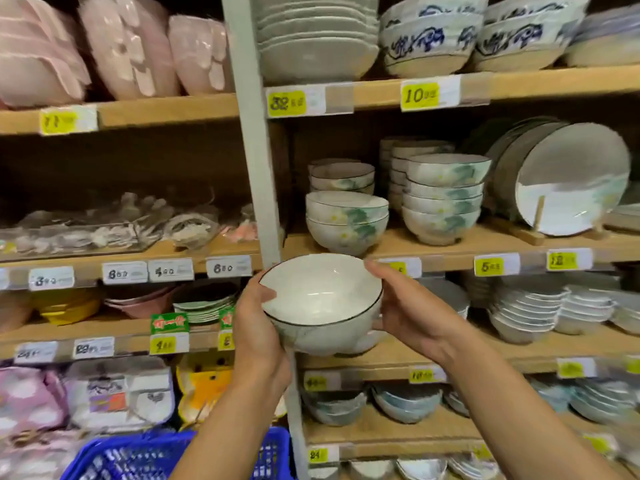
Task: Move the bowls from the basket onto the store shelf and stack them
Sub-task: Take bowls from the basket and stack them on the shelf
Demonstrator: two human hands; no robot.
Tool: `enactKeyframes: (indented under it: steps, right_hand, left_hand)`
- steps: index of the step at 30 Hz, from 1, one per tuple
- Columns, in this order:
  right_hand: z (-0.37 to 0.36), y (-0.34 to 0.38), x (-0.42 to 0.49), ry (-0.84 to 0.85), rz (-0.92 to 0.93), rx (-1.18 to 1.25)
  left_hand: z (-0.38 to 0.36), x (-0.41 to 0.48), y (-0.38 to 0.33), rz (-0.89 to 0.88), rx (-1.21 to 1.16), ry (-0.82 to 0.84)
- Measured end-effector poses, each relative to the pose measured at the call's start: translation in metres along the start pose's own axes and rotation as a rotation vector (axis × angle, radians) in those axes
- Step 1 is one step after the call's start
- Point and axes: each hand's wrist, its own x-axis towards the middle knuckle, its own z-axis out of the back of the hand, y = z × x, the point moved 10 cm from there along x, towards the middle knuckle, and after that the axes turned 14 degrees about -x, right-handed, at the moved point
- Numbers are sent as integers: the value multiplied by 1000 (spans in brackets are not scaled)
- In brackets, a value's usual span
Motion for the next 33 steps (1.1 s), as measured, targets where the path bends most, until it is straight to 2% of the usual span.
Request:
enactKeyframes:
  steps: [5, 7, 9, 15, 20, 22, 26, 30, 33]
  right_hand:
    - [89, 9, -30, -19, -67, 230]
    - [118, 10, -36, -19, -82, 257]
    - [149, 10, -41, -90, -81, 242]
    - [218, 21, -49, -324, -23, 239]
    - [232, 33, -50, -390, 106, 187]
    - [234, 35, -49, -413, 157, 149]
    - [239, 53, -37, -362, 203, 6]
    - [229, 61, -16, -197, 94, 110]
    - [234, 61, -4, -254, 105, 163]
  left_hand:
    - [-76, -25, 85, 271, 1, 93]
    - [-103, -34, 115, 359, 3, 123]
    - [-124, -38, 139, 383, 8, 127]
    - [-162, -54, 181, 221, -40, 62]
    - [-180, -74, 184, -7, 52, 93]
    - [-182, -63, 179, -14, 59, 72]
    - [-190, -27, 167, 107, 24, 119]
    - [-201, -3, 179, 369, 31, 200]
    - [-213, 3, 181, 436, 20, 308]
